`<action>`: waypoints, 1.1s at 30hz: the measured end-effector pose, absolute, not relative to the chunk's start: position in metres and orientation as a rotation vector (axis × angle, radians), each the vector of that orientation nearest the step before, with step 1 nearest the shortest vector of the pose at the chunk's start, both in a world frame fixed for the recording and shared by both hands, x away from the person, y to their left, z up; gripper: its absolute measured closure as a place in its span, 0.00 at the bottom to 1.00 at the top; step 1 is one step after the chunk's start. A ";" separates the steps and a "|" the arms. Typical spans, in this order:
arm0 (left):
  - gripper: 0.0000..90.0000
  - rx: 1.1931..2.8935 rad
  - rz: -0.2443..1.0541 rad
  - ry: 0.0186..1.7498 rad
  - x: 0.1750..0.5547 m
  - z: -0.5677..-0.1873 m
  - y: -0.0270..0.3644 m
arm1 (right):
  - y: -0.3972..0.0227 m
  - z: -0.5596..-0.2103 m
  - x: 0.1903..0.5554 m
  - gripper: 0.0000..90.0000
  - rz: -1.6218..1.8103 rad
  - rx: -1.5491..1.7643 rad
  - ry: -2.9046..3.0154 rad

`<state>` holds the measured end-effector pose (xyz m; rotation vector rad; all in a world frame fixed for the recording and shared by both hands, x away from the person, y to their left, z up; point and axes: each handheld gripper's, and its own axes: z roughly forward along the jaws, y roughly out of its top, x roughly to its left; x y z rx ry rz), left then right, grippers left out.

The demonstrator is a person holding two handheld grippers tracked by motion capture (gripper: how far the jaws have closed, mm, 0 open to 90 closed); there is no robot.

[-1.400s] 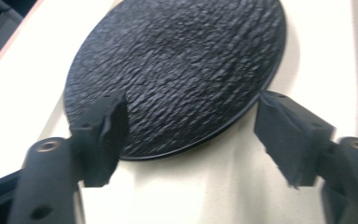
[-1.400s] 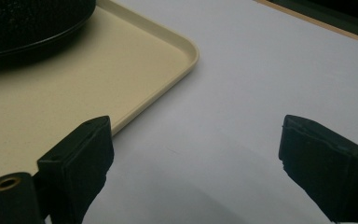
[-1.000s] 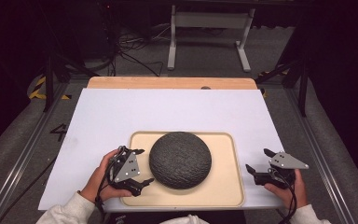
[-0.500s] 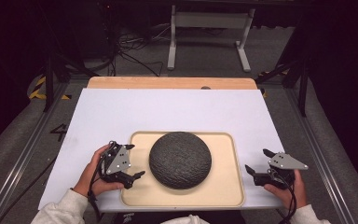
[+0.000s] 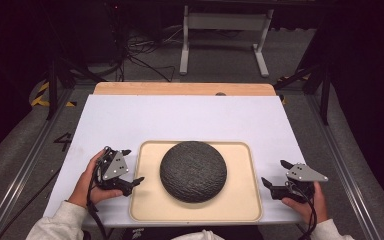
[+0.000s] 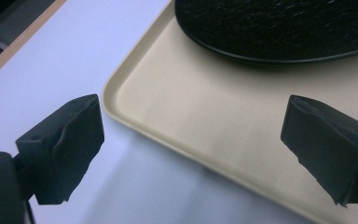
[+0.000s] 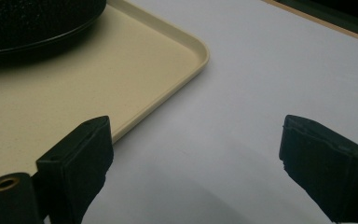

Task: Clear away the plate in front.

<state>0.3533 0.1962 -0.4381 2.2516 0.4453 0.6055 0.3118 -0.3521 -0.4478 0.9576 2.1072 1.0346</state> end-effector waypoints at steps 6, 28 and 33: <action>0.08 2.245 0.605 0.502 0.358 -0.444 0.211 | -0.351 -0.449 0.312 0.11 1.032 0.951 2.114; 0.08 2.134 0.543 0.664 0.359 -0.455 0.258 | -0.352 -0.450 0.315 0.11 1.027 0.956 2.112; 0.08 2.106 0.528 0.699 0.354 -0.458 0.267 | -0.353 -0.449 0.314 0.11 1.028 0.954 2.109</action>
